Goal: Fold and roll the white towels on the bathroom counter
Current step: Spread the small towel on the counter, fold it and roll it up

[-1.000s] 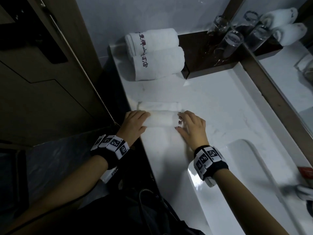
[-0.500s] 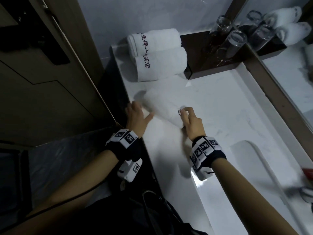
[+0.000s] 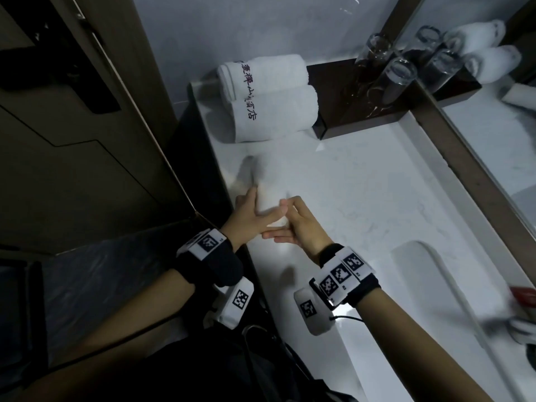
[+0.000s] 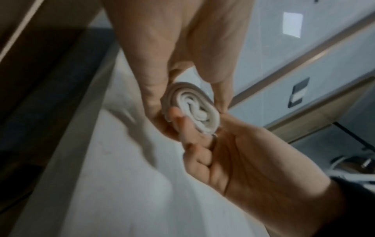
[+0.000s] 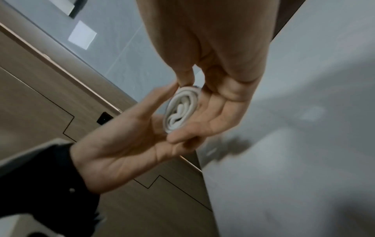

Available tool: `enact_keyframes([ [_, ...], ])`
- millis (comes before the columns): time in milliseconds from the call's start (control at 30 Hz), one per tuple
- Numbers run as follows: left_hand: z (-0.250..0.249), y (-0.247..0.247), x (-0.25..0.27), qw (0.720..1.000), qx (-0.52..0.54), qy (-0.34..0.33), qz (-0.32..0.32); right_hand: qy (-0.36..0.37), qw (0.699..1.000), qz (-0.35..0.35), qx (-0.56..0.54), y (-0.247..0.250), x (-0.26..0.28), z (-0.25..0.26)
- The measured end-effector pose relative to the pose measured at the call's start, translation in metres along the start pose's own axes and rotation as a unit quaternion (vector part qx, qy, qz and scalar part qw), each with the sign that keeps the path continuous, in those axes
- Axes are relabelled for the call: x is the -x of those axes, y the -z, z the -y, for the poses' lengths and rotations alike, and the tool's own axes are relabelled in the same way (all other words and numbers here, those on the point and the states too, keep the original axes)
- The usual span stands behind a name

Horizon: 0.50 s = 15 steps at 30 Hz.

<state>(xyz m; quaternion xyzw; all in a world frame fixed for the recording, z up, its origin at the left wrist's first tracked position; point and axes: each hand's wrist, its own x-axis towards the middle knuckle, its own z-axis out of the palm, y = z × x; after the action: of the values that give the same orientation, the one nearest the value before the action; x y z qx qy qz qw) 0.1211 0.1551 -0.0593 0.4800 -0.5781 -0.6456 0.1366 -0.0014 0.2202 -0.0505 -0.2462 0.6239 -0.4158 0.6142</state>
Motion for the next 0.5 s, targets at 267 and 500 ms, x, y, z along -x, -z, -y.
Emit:
enact_keyframes([
  [267, -0.002, 0.045, 0.016, 0.991, 0.123, -0.051, 0.012, -0.047, 0.997, -0.048, 0.03, 0.001, -0.007, 0.019],
  [500, -0.013, 0.067, -0.004, 0.979, 0.191, -0.056, 0.045, -0.033, 0.974, -0.079, -0.209, -0.01, -0.03, 0.023],
])
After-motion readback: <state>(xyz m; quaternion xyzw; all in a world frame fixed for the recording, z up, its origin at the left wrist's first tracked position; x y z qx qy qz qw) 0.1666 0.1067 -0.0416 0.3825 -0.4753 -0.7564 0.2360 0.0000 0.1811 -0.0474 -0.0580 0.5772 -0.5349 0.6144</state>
